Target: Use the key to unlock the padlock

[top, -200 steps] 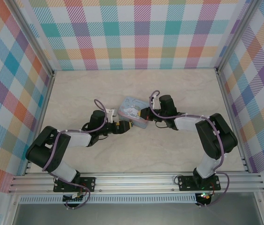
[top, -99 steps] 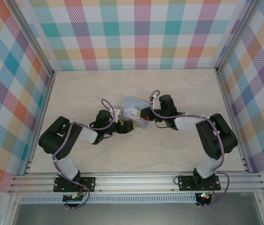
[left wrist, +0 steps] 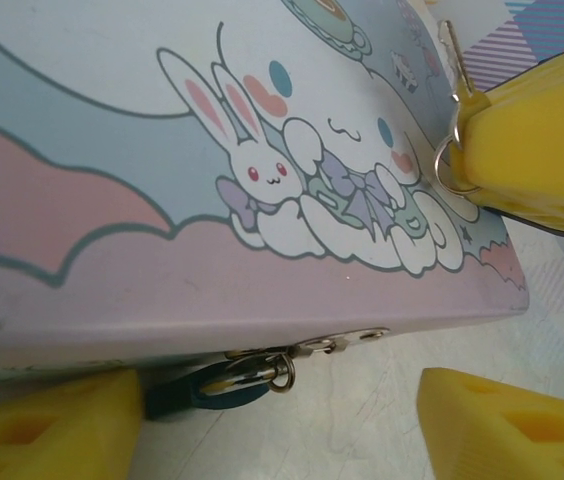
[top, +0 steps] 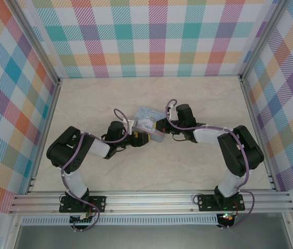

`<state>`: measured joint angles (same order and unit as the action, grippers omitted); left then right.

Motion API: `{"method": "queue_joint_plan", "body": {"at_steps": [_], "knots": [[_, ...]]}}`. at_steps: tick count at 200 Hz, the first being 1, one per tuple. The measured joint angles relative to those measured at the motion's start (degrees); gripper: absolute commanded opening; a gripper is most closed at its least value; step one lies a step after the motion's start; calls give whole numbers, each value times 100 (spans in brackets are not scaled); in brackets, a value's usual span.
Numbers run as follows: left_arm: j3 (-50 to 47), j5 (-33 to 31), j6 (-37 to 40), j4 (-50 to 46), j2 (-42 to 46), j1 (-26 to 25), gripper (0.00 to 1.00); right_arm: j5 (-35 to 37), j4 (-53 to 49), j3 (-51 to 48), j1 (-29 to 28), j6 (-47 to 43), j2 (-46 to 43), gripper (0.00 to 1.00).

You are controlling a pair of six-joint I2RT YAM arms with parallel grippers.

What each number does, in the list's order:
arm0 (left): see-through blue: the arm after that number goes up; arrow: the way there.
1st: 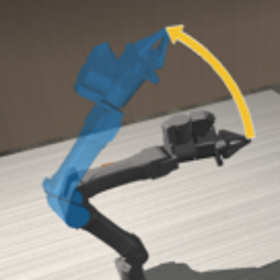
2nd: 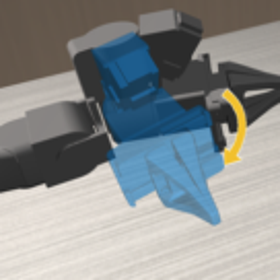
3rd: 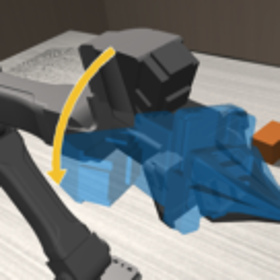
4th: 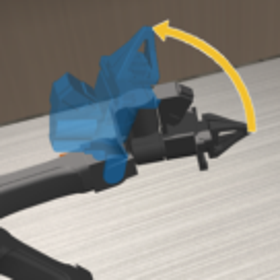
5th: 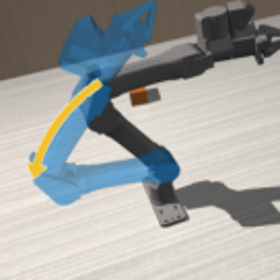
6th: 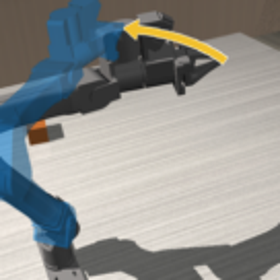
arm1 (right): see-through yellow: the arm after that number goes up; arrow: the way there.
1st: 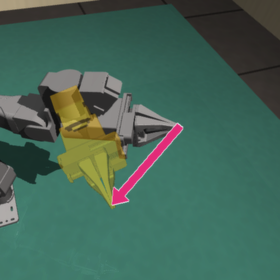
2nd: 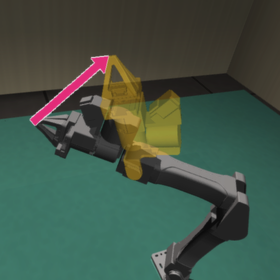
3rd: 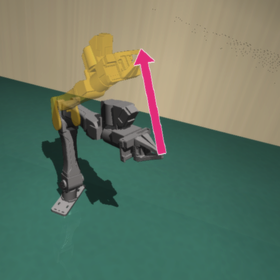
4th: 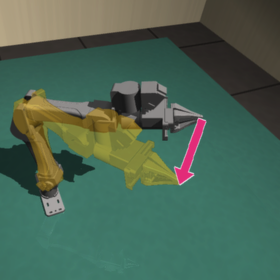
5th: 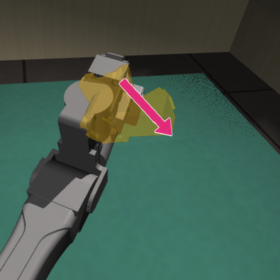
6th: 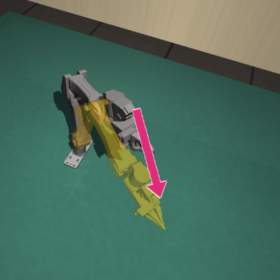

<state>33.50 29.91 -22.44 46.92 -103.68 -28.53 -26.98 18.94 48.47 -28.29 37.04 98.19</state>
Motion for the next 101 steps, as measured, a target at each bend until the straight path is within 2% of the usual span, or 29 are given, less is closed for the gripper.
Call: {"method": "queue_joint_plan", "body": {"at_steps": [25, 101], "knots": [[68, 2, 26, -7, -92, 0, 60, -2, -11, 0, 7, 0, 0, 3], [273, 46, 22, -44, -291, -22, 52, -2, -7, -2, 17, 2, 0, 3]]}}
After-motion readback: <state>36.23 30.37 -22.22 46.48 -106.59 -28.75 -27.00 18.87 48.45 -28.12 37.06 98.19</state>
